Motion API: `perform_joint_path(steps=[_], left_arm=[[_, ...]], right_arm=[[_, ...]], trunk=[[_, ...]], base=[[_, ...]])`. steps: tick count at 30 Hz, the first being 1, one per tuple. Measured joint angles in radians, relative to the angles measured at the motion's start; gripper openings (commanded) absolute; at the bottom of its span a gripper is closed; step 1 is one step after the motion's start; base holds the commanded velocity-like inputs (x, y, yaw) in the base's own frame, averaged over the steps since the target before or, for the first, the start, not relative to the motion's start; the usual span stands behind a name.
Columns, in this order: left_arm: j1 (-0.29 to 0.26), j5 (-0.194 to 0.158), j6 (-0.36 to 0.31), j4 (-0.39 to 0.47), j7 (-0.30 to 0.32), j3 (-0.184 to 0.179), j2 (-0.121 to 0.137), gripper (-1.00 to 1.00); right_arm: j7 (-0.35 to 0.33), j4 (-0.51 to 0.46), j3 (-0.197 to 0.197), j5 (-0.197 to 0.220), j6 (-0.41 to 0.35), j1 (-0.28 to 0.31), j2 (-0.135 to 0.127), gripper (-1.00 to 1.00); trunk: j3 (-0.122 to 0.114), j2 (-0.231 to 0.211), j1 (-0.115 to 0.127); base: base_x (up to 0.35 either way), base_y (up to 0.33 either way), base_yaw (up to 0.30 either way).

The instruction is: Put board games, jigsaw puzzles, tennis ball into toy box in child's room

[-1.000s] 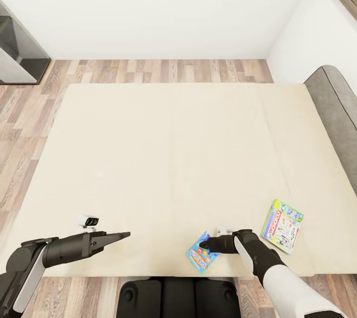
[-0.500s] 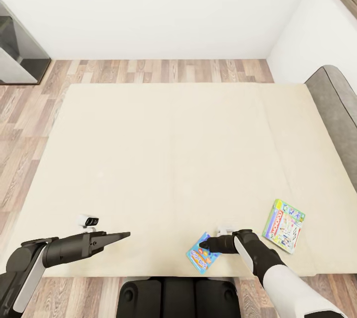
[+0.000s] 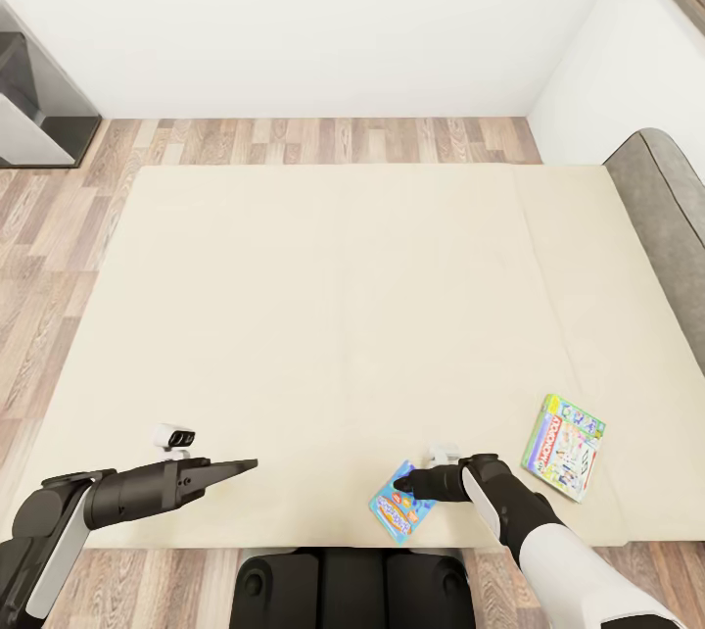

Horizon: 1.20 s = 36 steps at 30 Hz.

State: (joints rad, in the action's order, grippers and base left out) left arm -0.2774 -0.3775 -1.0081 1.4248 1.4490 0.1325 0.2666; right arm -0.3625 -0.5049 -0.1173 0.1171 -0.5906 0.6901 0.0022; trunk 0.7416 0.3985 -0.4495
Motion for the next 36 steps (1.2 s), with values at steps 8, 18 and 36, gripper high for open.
perform_joint_path(steps=[8, 18, 36], left_arm=[[0.0, 0.0, -0.001, 0.0, 0.0, 0.001, 0.0, 1.0], [0.0, 0.0, -0.001, 0.0, 0.0, 0.001, 0.0, 1.0], [0.0, 0.0, -0.001, 0.0, 0.0, 0.001, 0.0, 1.0]], right_arm=[[0.002, 0.0, 0.0, 0.0, 0.0, 0.0, 0.0, 1.0], [0.004, 0.0, 0.0, 0.0, 0.0, 0.0, 0.0, 1.0], [0.005, 0.0, 0.0, 0.0, 0.0, 0.0, 0.0, 1.0]], trunk=[[0.0, 0.0, 0.0], [0.0, 0.0, 0.0], [0.0, 0.0, 0.0]], base=[[0.0, 0.077, 0.0], [0.0, 0.045, 0.0], [0.0, 0.01, 0.0]])
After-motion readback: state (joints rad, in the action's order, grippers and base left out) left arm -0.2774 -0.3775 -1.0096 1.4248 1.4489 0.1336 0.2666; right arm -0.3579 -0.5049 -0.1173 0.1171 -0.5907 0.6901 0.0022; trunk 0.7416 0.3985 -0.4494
